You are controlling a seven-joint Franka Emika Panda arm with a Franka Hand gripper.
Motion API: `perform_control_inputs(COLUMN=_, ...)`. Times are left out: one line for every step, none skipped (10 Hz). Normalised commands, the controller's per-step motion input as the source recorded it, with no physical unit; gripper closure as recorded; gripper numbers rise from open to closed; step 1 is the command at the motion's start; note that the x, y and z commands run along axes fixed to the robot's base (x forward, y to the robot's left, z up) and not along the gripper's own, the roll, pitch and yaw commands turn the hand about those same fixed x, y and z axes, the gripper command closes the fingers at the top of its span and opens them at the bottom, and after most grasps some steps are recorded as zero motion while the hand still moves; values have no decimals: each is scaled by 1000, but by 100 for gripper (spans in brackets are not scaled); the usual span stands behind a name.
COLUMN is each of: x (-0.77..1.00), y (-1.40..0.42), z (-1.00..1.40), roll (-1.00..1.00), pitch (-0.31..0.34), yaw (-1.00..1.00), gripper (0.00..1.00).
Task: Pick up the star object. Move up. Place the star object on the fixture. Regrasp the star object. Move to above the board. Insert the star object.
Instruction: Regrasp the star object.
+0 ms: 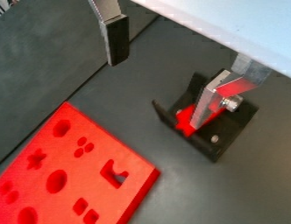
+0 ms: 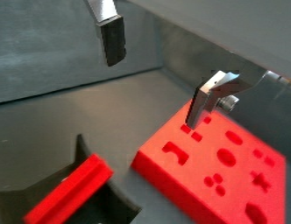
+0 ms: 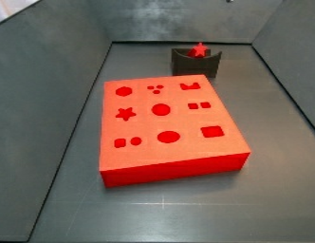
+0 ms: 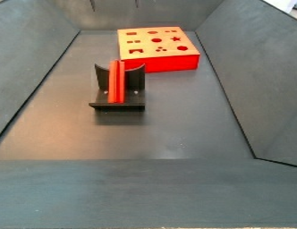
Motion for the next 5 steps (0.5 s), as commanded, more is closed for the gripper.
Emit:
perform_control_inputs(x=-40, y=-29, z=16, roll=1000, pitch=44, yaw=18, gripper=0)
perform_control_inputs(x=-36, y=-27, z=7, roll=1000, pitch=36, yaw=18, gripper=0)
perform_control_inputs(x=-35, y=-26, z=11, roll=1000, pitch=30, yaw=19, gripper=0)
perform_control_inputs(x=-32, y=-23, z=14, roll=1000, pitch=26, yaw=20, gripper=0)
perform_control_inputs(x=-19, y=-21, z=6, roll=1000, pitch=20, yaw=21, gripper=0)
